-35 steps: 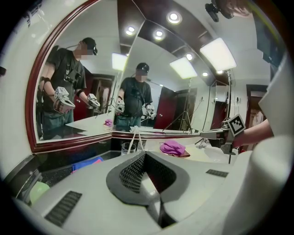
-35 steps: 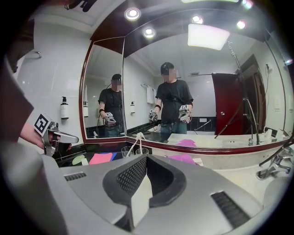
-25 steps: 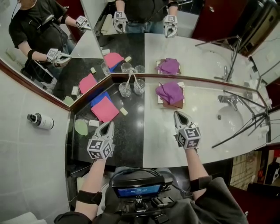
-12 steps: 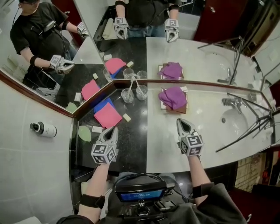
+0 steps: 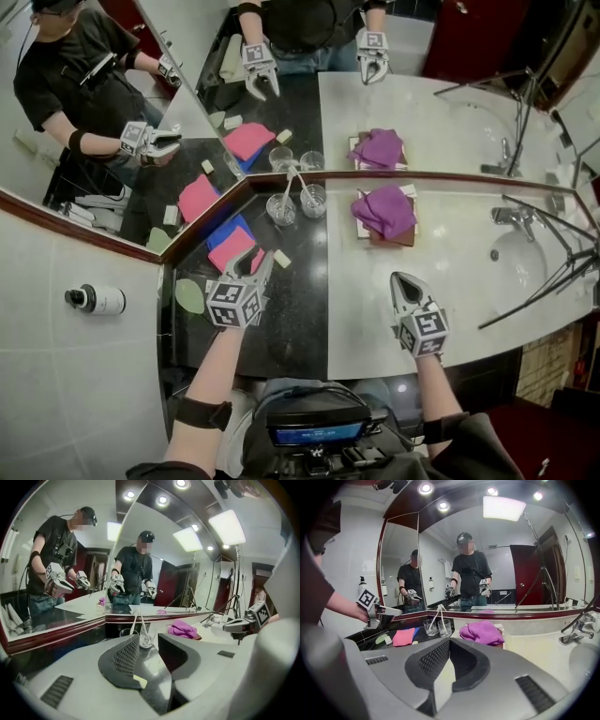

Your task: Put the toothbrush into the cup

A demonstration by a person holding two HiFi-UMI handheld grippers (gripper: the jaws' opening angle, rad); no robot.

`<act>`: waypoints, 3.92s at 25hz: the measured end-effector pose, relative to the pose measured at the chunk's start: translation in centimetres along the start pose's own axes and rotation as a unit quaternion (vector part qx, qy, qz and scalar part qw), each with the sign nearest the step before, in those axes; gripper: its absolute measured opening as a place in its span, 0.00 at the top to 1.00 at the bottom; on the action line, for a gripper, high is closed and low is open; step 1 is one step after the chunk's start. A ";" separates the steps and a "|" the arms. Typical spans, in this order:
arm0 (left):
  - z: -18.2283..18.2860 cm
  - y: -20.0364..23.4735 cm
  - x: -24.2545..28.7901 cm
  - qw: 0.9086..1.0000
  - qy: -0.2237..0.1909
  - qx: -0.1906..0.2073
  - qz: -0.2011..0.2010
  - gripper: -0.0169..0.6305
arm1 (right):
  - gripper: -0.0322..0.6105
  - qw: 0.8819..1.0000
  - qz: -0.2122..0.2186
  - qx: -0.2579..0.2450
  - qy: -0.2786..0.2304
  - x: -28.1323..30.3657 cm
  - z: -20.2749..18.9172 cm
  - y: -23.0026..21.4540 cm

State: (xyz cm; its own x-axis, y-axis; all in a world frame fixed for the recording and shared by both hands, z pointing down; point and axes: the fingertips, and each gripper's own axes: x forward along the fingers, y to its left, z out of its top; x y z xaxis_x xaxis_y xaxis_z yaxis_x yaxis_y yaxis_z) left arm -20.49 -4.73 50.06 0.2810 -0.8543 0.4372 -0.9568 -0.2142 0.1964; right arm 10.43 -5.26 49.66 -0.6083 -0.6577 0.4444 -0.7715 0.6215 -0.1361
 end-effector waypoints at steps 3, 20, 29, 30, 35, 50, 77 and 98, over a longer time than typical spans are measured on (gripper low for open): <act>1.0 0.7 2.6 1.000 0.014 0.010 -0.016 0.74 | 0.92 1.000 -0.004 0.008 0.007 -0.2 -1.2 0.1; 1.4 4.1 15.3 0.994 0.072 0.055 -0.056 0.60 | 0.92 0.997 -0.049 0.056 0.036 -1.5 -8.3 -1.0; 0.8 4.6 19.1 0.990 0.104 0.069 -0.072 0.60 | 0.92 0.993 -0.064 0.091 0.049 -1.9 -12.4 -0.9; 0.9 4.7 19.5 0.989 0.106 0.069 -0.071 0.60 | 0.92 0.992 -0.066 0.093 0.050 -2.0 -12.6 -0.9; 1.0 4.9 20.4 0.988 0.116 0.074 -0.072 0.62 | 0.92 0.990 -0.072 0.102 0.059 -2.9 -13.5 -0.8; 0.9 6.0 21.1 0.985 0.135 0.092 -0.048 0.94 | 0.92 0.990 -0.075 0.099 0.060 -2.6 -13.3 -1.5; 1.1 6.0 20.0 0.977 0.177 0.120 -0.002 0.94 | 0.92 0.992 -0.068 0.100 0.046 -3.0 -12.4 -2.1; 4.4 5.1 19.4 0.970 0.172 0.169 0.005 0.95 | 0.92 0.993 -0.057 0.103 0.032 -2.9 -10.7 -1.5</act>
State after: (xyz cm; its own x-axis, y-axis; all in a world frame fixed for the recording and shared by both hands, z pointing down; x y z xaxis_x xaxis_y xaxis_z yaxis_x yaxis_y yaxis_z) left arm -20.22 -24.46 55.66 0.2230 -0.6607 0.7167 -0.9130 -0.3992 -0.0839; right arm 15.32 0.27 58.08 -0.5076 -0.6863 0.5209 -0.8600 0.4404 -0.2578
